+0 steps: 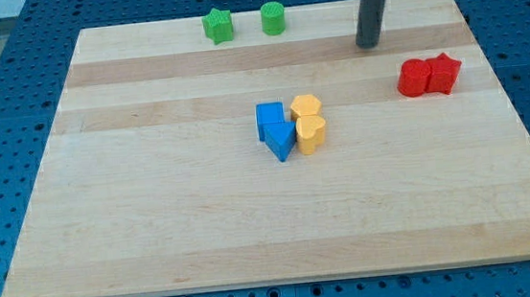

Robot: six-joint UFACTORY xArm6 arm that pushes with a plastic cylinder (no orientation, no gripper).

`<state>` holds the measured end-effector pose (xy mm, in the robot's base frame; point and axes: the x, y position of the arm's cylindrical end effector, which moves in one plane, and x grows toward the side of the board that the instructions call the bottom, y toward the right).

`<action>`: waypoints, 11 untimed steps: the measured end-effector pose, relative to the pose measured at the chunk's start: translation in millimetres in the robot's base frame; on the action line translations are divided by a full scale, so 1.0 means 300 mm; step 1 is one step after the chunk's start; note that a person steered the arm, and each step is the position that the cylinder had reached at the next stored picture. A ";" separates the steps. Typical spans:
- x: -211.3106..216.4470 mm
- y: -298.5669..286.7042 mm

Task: Push the green circle towards the blue cube

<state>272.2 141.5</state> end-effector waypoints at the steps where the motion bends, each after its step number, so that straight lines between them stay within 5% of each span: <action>1: -0.146 0.001; 2: -0.263 -0.072; 6: -0.261 -0.450; 11: 0.154 -0.654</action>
